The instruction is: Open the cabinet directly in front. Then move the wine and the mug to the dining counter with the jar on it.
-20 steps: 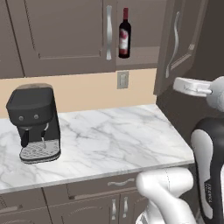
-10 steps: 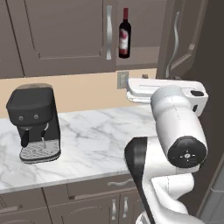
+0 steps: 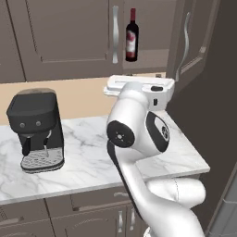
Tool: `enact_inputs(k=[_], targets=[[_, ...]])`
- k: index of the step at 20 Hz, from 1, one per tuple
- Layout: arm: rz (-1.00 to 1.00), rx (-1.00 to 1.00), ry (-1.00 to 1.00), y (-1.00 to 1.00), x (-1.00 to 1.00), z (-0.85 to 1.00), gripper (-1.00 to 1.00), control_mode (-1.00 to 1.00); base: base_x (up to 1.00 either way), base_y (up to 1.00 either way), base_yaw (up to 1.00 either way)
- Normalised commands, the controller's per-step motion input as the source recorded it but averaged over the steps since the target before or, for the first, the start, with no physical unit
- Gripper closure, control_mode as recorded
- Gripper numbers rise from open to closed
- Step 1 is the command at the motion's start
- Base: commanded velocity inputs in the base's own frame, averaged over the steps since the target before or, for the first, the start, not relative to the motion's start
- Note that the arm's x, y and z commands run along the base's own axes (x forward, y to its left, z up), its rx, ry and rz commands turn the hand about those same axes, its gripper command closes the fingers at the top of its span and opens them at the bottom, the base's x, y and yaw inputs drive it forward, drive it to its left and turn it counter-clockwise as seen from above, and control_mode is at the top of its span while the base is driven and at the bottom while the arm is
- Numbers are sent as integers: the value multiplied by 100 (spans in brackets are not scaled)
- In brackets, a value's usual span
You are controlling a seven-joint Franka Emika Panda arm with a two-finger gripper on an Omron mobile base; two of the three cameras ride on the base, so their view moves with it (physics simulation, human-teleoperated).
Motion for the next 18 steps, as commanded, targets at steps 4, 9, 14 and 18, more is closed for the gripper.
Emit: enact_inputs(k=[4,9,14,18], targets=[[-2,0,13,0,100,-15,-100,-100,0,0,0],[-21,0,17,-23,100,-10,-100,-100,0,0,0],[-27,0,15,-61,87,-6,-100,-100,0,0,0],[-27,0,12,-100,32,-3,-100,-100,0,0,0]])
